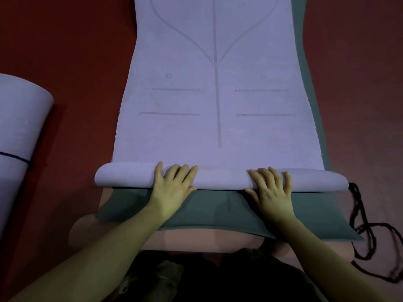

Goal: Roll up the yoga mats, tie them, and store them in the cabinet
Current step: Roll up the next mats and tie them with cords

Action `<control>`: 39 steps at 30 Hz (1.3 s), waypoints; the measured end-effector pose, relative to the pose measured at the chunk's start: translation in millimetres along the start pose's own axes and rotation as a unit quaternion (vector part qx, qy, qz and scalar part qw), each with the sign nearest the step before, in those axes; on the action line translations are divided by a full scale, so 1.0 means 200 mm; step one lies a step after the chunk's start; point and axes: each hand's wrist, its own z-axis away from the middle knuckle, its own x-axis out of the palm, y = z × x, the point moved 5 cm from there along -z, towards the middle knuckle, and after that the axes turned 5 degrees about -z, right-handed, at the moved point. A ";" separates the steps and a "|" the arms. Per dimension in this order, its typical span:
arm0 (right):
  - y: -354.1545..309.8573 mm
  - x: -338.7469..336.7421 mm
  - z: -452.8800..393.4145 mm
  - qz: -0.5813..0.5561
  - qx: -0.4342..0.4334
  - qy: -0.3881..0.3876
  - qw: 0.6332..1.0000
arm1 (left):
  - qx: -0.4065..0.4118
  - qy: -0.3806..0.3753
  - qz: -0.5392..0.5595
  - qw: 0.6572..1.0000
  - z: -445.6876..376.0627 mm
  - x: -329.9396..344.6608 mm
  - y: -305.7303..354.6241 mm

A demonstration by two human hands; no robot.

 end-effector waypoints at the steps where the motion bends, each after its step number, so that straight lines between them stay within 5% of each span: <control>1: 0.00 0.00 0.00 -0.003 -0.006 0.004 1.000 | -0.006 0.003 0.006 1.000 0.00 0.00 0.00; 10: -0.01 -0.07 0.02 0.006 -0.042 0.060 0.997 | 0.002 0.038 0.081 0.996 0.03 -0.08 -0.01; 19: 0.01 -0.02 -0.05 -0.019 -0.083 0.070 0.994 | 0.056 -0.078 0.161 0.982 -0.04 0.11 -0.07; 29: 0.00 -0.02 -0.06 0.009 -0.086 0.106 0.991 | 0.090 -0.098 0.102 0.986 -0.14 0.17 -0.10; 39: 0.03 0.01 -0.18 0.045 -0.087 0.074 0.992 | 0.033 -0.002 0.116 0.993 -0.04 0.04 -0.08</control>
